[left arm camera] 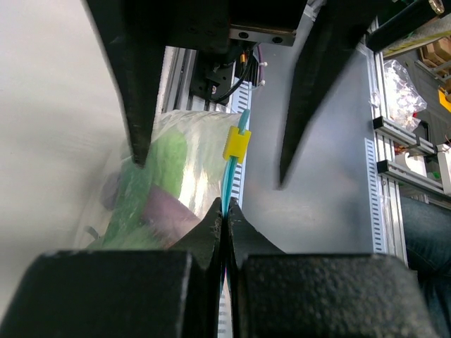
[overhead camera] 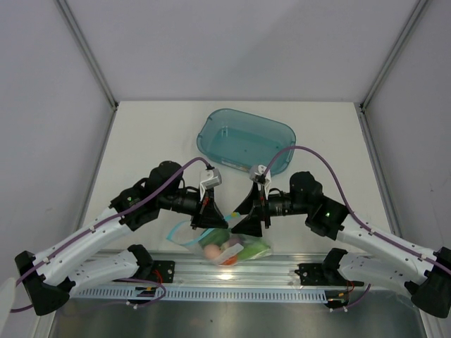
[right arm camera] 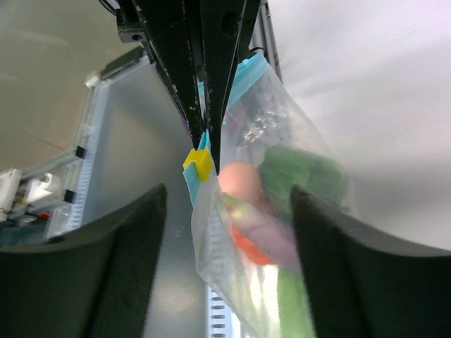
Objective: Place the food in the zip-top bag and seal the zipper
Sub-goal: Zip the zipper food storage bag at the center of the board.
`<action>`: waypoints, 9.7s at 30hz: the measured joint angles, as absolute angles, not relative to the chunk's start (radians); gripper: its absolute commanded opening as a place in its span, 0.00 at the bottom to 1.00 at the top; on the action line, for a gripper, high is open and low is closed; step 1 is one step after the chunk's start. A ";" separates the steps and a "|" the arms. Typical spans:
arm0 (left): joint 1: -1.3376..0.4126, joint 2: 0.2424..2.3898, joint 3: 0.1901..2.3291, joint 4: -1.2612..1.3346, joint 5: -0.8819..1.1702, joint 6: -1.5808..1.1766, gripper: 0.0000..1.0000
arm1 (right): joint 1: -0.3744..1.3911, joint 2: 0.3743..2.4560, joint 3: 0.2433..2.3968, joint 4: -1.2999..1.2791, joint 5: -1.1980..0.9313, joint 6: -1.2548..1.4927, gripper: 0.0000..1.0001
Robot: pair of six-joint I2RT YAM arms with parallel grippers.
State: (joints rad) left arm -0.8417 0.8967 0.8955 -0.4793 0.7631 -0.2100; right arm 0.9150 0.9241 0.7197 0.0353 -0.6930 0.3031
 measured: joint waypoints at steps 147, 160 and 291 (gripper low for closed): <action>-0.862 0.819 0.840 -0.327 0.540 -0.329 0.01 | 0.814 0.943 0.886 -0.058 -0.664 0.339 0.34; -0.862 0.819 0.840 -0.324 0.580 -0.330 0.01 | 0.773 1.045 0.903 -0.146 -0.906 0.224 0.25; -0.834 0.795 0.874 -0.543 0.481 -0.286 0.00 | 0.788 1.021 0.946 -0.347 -0.298 0.157 0.00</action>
